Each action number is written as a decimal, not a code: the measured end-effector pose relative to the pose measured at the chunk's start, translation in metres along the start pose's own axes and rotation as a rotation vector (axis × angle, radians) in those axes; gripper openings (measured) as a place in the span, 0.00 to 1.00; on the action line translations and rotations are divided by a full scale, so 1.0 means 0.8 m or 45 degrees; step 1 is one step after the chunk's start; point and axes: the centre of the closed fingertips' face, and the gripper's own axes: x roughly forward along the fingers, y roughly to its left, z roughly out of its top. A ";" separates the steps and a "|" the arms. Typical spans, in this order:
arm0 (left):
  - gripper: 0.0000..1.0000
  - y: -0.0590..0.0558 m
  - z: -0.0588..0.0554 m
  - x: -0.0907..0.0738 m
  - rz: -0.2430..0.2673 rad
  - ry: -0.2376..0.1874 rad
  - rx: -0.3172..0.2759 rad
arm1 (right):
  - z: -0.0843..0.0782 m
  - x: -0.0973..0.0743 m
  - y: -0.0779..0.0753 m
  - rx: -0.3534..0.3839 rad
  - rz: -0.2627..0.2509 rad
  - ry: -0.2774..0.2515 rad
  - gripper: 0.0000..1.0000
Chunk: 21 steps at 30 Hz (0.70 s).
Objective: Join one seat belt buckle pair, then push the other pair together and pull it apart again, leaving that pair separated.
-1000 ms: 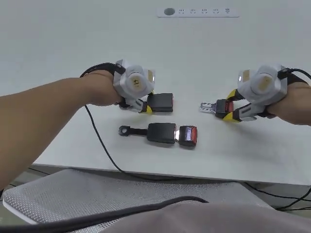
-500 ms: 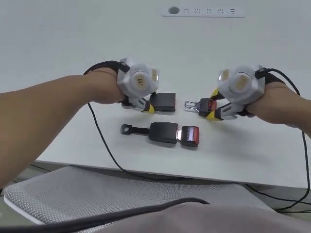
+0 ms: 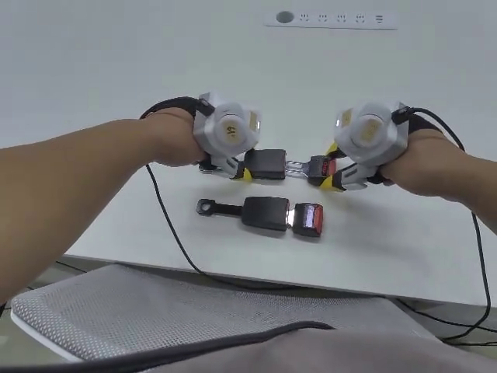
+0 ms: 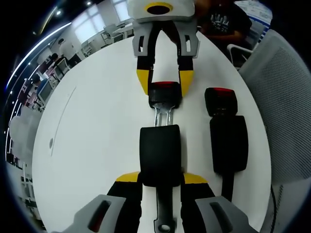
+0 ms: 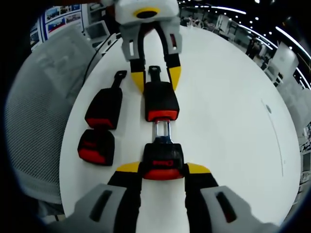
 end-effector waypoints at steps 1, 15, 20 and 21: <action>0.30 0.000 0.000 0.000 0.000 -0.001 0.000 | 0.002 0.001 0.001 -0.003 0.002 -0.002 0.34; 0.30 0.000 0.003 0.000 -0.017 -0.010 0.028 | 0.011 0.008 0.000 0.004 0.034 -0.048 0.33; 0.30 0.001 0.003 0.001 -0.023 -0.030 0.040 | 0.014 0.008 0.000 -0.020 0.043 -0.050 0.32; 0.29 0.001 0.003 0.001 -0.023 -0.028 0.042 | 0.014 0.009 0.000 -0.021 0.041 -0.051 0.32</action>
